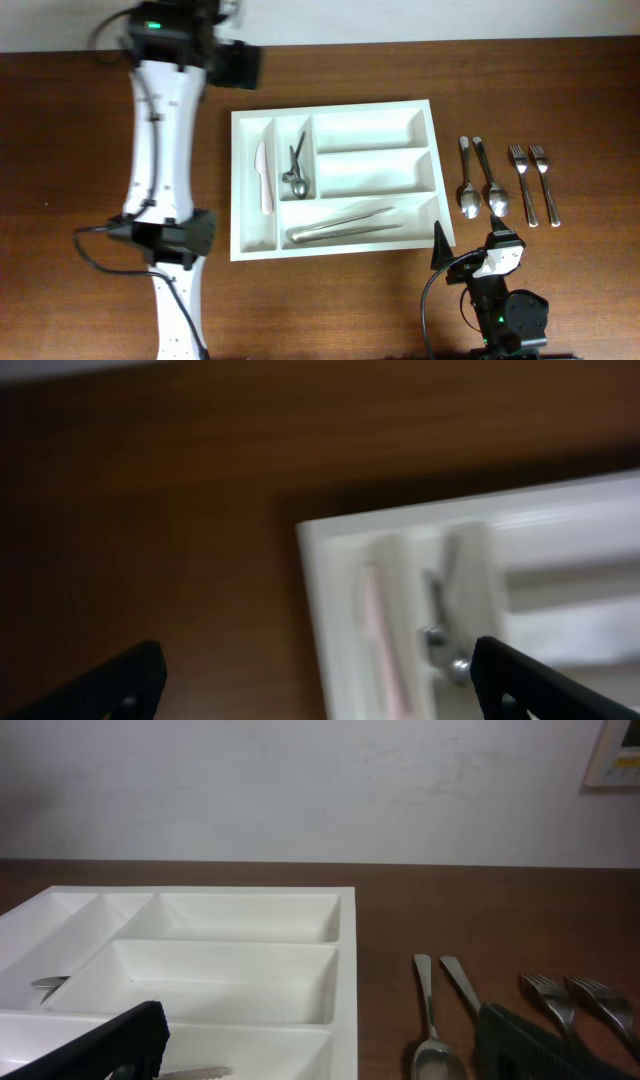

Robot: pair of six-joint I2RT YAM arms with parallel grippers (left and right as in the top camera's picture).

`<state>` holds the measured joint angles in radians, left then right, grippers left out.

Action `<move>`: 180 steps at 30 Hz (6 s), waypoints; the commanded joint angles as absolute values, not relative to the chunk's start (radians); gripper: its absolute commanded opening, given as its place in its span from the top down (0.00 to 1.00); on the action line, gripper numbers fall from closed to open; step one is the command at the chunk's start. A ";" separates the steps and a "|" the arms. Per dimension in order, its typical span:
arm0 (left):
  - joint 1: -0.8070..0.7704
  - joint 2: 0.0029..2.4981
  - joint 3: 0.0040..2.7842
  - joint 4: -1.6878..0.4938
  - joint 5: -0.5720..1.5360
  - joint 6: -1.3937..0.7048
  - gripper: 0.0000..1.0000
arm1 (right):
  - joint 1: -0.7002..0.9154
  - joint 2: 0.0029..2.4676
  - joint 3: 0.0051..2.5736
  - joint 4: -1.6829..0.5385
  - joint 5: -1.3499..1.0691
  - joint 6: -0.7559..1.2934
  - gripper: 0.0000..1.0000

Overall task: Pack container
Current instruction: 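Raise the left arm away and move the right gripper over the right spoons, then lower the right gripper onto the left spoon and grasp it, then carry the spoon with the right gripper into the tray's middle compartment and release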

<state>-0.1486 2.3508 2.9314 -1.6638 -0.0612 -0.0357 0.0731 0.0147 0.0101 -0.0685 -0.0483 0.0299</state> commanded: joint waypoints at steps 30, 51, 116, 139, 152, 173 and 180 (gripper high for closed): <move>0.003 2.345 2.950 -1.687 -0.068 -0.086 0.01 | 0.077 0.077 0.259 -0.093 0.126 0.105 0.01; 0.003 2.345 2.950 -1.687 -0.068 -0.086 0.01 | 0.077 1.386 1.691 -1.431 0.211 -0.055 0.01; 0.003 2.345 2.950 -1.687 -0.068 -0.086 0.01 | -0.237 2.170 1.538 -0.891 0.046 -0.280 0.41; 0.003 2.345 2.950 -1.687 -0.068 -0.086 0.01 | -0.237 2.150 1.645 -0.931 0.117 -0.220 0.96; 0.003 2.345 2.950 -1.687 -0.068 -0.086 0.01 | -0.093 2.142 2.286 -1.297 -0.171 -0.490 0.96; 0.003 2.345 2.950 -1.687 -0.068 -0.086 0.01 | 0.230 2.146 2.109 -1.514 -0.336 -1.067 0.96; 0.003 2.345 2.950 -1.687 -0.068 -0.086 0.01 | 0.236 2.147 1.923 -1.378 -0.336 -1.069 0.96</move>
<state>0.0025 2.3508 2.9368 -1.6867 -0.0643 -0.0761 0.2287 2.1544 1.9816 -1.4090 -0.3134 -1.0485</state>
